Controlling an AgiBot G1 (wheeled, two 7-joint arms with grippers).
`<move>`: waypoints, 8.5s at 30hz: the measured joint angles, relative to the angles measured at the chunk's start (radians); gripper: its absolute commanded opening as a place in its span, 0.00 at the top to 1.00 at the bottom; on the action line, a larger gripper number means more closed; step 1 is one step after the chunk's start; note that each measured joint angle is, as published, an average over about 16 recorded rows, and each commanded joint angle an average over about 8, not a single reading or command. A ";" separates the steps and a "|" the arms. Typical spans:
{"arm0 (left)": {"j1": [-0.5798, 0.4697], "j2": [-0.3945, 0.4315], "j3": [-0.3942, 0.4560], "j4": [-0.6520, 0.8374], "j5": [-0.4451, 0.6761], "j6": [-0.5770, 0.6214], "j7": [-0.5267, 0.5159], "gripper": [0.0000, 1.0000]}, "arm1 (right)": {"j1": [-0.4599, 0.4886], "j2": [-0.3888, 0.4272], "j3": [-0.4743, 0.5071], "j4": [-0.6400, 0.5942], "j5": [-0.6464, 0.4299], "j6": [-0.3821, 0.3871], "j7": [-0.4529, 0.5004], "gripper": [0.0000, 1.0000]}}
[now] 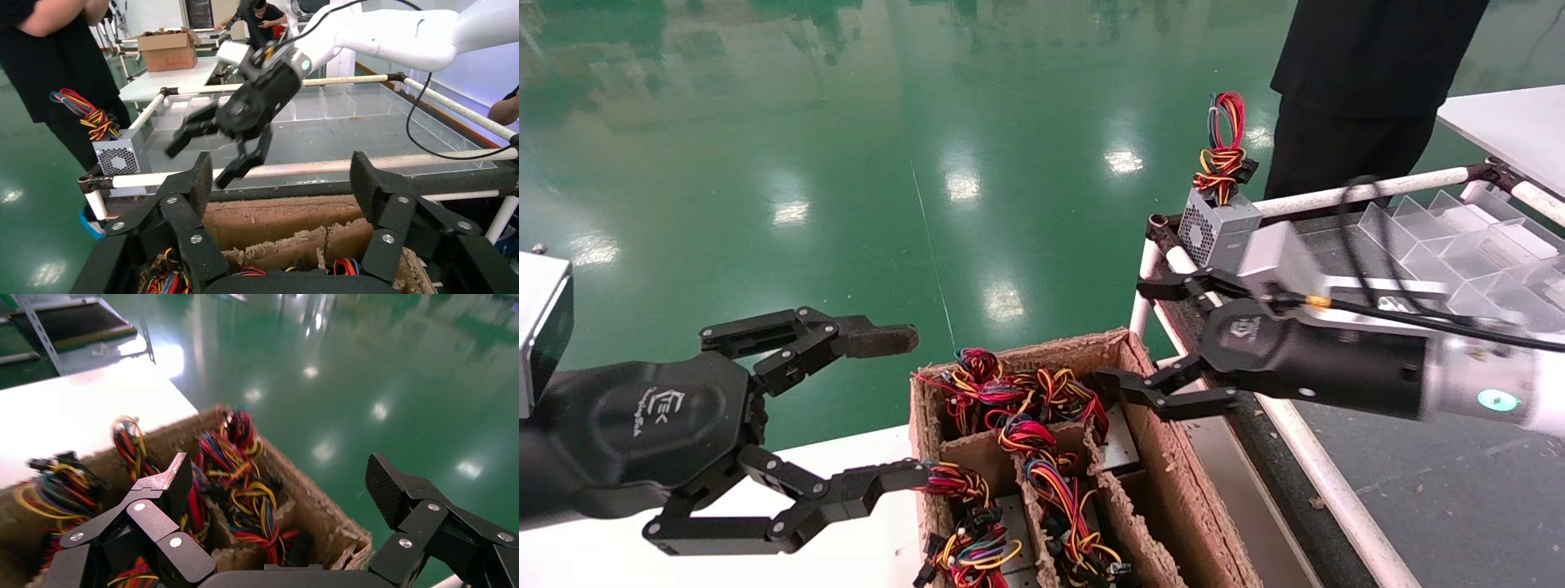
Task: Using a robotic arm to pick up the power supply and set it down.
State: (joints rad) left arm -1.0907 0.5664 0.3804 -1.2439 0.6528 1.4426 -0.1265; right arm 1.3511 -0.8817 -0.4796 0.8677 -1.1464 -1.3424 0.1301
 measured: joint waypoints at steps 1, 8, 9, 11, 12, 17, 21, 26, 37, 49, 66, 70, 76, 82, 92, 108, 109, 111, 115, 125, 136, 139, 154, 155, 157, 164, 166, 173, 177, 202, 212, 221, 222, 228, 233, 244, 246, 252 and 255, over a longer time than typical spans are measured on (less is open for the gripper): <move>0.000 0.000 0.000 0.000 0.000 0.000 0.000 0.00 | 0.018 -0.016 -0.011 -0.031 -0.017 -0.004 -0.005 0.00; 0.000 0.000 0.000 0.000 0.000 0.000 0.000 0.00 | 0.127 -0.121 -0.081 -0.250 -0.110 -0.049 -0.058 0.08; 0.000 0.000 0.000 0.000 0.000 0.000 0.000 0.00 | 0.140 -0.134 -0.089 -0.279 -0.120 -0.055 -0.070 0.20; 0.000 0.000 0.000 0.000 0.000 0.000 0.000 0.00 | 0.161 -0.158 -0.101 -0.332 -0.136 -0.067 -0.096 0.45; 0.000 0.000 0.000 0.000 0.000 0.000 0.000 0.00 | 0.170 -0.169 -0.106 -0.357 -0.142 -0.071 -0.112 0.58; 0.000 0.000 0.000 0.000 0.000 0.000 0.000 0.00 | 0.200 -0.215 -0.122 -0.462 -0.166 -0.078 -0.194 1.00; 0.000 0.000 0.000 0.000 0.000 0.000 0.000 0.00 | 0.211 -0.243 -0.129 -0.529 -0.176 -0.074 -0.255 1.00; 0.000 0.000 0.000 0.000 0.000 0.000 0.000 0.00 | 0.218 -0.269 -0.129 -0.596 -0.180 -0.062 -0.315 1.00; 0.000 0.000 0.000 0.000 0.000 0.000 0.000 0.00 | 0.227 -0.307 -0.122 -0.701 -0.170 -0.045 -0.394 1.00; 0.000 0.000 0.000 0.000 0.000 0.000 0.000 0.00 | 0.237 -0.328 -0.112 -0.779 -0.156 -0.053 -0.434 1.00; 0.000 0.000 0.000 0.000 0.000 0.000 0.000 0.00 | 0.252 -0.303 -0.083 -0.825 -0.114 -0.094 -0.479 1.00; 0.000 0.000 0.000 0.000 0.000 0.000 0.000 0.00 | 0.264 -0.281 -0.069 -0.823 -0.095 -0.108 -0.493 1.00; 0.000 0.000 0.000 0.000 0.000 0.000 0.000 0.00 | 0.299 -0.236 -0.041 -0.814 -0.055 -0.139 -0.504 1.00; 0.000 0.000 0.000 0.000 0.000 0.000 0.000 0.00 | 0.351 -0.186 -0.008 -0.798 -0.007 -0.179 -0.496 1.00; 0.000 0.000 0.000 0.000 0.000 0.000 0.000 0.00 | 0.437 -0.103 0.037 -0.757 0.062 -0.225 -0.453 1.00; 0.000 0.000 0.000 0.000 0.000 0.000 0.000 0.00 | 0.510 0.019 0.013 -0.739 0.026 -0.152 -0.466 1.00; 0.000 0.000 0.000 0.000 0.000 0.000 0.000 0.00 | 0.514 0.024 0.009 -0.745 0.019 -0.141 -0.470 1.00; 0.000 0.000 0.000 0.000 0.000 0.000 0.000 0.00 | 0.521 0.033 0.003 -0.756 0.007 -0.117 -0.481 1.00; 0.000 0.000 0.000 0.000 0.000 0.000 0.000 0.00 | 0.531 0.043 -0.006 -0.784 -0.010 -0.064 -0.499 1.00; 0.000 0.000 0.000 0.000 0.000 0.000 0.000 0.00 | 0.531 0.016 -0.015 -0.850 -0.028 0.143 -0.543 1.00; 0.000 0.000 0.000 0.000 0.000 0.000 0.000 0.00 | 0.523 -0.076 -0.025 -0.880 -0.043 0.414 -0.564 1.00; 0.000 0.000 0.000 0.000 0.000 0.000 0.000 0.00 | 0.522 -0.096 -0.029 -0.881 -0.048 0.458 -0.564 1.00; 0.000 0.000 0.000 0.000 0.000 0.000 0.000 0.00 | 0.520 -0.152 -0.045 -0.869 -0.071 0.509 -0.561 1.00; 0.000 0.000 0.000 0.000 0.000 0.000 0.000 0.00 | 0.521 -0.155 -0.046 -0.868 -0.072 0.508 -0.561 1.00; 0.000 0.000 0.000 0.000 0.000 0.000 0.000 0.00 | 0.522 -0.160 -0.048 -0.866 -0.076 0.505 -0.562 1.00; 0.000 0.000 0.000 0.000 0.000 0.000 0.000 0.00 | 0.525 -0.180 -0.056 -0.862 -0.087 0.496 -0.566 1.00; 0.000 0.000 0.000 0.000 0.000 0.000 0.000 0.00 | 0.527 -0.186 -0.058 -0.861 -0.090 0.496 -0.567 1.00; 0.000 0.000 0.000 0.000 0.000 0.000 0.000 0.00 | 0.529 -0.216 -0.063 -0.860 -0.097 0.515 -0.574 1.00; 0.000 0.000 0.000 0.000 0.000 0.000 0.000 0.00 | 0.528 -0.236 -0.065 -0.862 -0.100 0.537 -0.577 1.00; 0.000 0.000 0.000 0.000 0.000 0.000 0.000 0.00 | 0.485 -0.296 -0.045 -0.873 -0.071 0.658 -0.575 0.00; 0.000 0.000 0.000 0.000 0.000 0.000 0.000 0.00 | 0.476 -0.287 -0.041 -0.870 -0.065 0.665 -0.575 0.00; 0.000 0.000 0.000 0.000 0.000 0.000 0.000 0.00 | 0.481 -0.259 -0.010 -0.863 -0.020 0.624 -0.546 0.00; 0.000 0.000 0.000 0.000 0.000 0.000 0.000 0.00 | 0.481 -0.254 -0.005 -0.860 -0.012 0.616 -0.540 0.00; 0.000 0.000 0.000 0.000 0.000 0.000 0.000 0.00 | 0.461 -0.217 0.028 -0.814 0.040 0.553 -0.488 0.00; 0.000 0.000 0.000 0.000 0.000 0.000 0.000 0.00 | 0.418 -0.180 0.049 -0.741 0.078 0.497 -0.440 0.00; 0.000 0.000 0.000 0.000 0.000 0.000 0.000 0.00 | 0.280 -0.090 0.080 -0.512 0.147 0.366 -0.338 0.00; 0.000 0.000 0.000 0.000 0.000 0.000 0.000 0.00 | 0.255 -0.073 0.086 -0.469 0.159 0.342 -0.320 0.00; 0.000 0.000 0.000 0.000 0.000 0.000 0.000 0.00 | 0.178 -0.024 0.102 -0.341 0.196 0.271 -0.266 0.00; 0.000 0.000 0.000 0.000 0.000 0.000 0.000 0.00 | 0.159 -0.011 0.106 -0.309 0.206 0.253 -0.252 0.00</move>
State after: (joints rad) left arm -1.0907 0.5661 0.3808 -1.2437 0.6524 1.4422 -0.1261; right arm 1.5100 -0.8929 -0.3732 0.5585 -0.9409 -1.0898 -0.1218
